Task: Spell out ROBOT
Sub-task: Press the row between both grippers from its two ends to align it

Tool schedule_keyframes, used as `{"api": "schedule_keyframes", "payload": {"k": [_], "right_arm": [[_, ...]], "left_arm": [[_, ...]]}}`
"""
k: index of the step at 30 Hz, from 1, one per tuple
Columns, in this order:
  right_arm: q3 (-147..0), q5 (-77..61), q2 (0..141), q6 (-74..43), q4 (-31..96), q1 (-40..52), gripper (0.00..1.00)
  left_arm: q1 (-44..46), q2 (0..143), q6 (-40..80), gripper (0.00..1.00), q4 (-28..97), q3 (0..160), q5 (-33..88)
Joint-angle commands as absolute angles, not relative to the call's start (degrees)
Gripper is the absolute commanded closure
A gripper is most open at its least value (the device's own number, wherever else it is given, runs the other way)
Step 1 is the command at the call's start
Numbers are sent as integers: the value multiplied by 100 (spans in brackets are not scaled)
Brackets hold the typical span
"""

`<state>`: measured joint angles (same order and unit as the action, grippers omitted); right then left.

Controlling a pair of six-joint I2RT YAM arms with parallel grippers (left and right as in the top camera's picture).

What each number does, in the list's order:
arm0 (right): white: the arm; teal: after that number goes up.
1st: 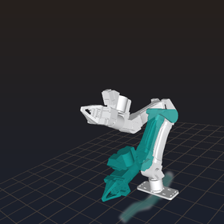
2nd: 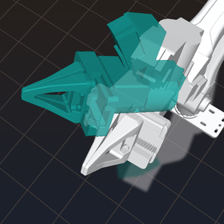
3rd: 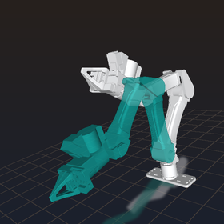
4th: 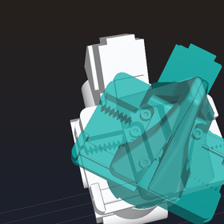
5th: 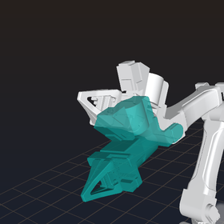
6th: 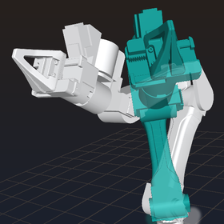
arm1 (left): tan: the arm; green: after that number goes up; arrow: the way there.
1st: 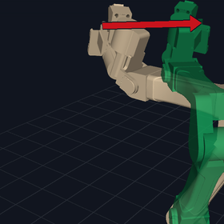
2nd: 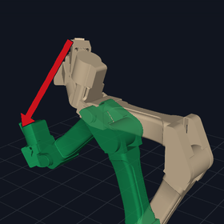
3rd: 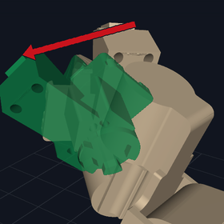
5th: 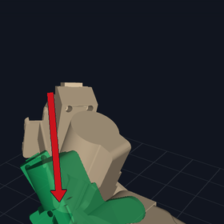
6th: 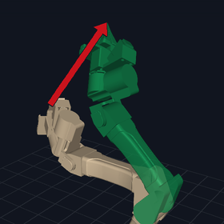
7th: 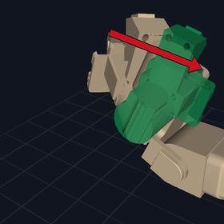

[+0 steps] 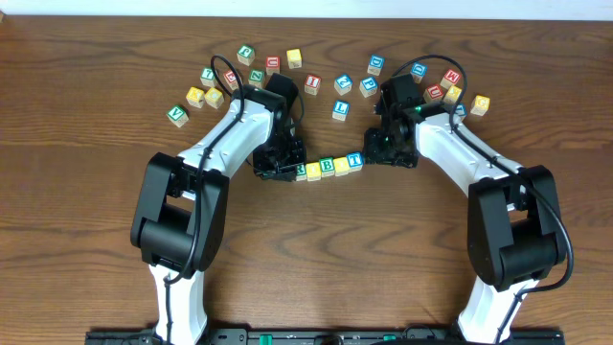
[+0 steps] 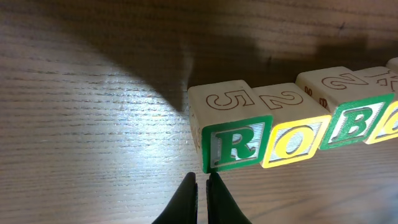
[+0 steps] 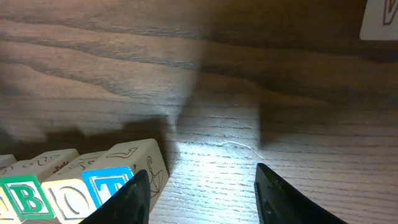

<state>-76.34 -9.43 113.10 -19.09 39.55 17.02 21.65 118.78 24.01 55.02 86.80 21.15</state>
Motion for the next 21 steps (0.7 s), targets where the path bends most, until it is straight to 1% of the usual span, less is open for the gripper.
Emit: {"api": "schedule_keyframes", "payload": {"k": [1, 14, 21], "right_arm": [[-7507, -939, 11360, -2102, 3894, 1737, 52], [-7301, -1109, 11360, -2233, 3706, 1813, 52], [-7301, -1111, 11360, -2484, 3695, 1953, 53]], "left_arm": [[2185, 11961, 2408, 93, 5483, 8646, 2185], [2185, 11961, 2246, 93, 5433, 8646, 2185], [2185, 11961, 2211, 93, 5325, 8646, 2185]]}}
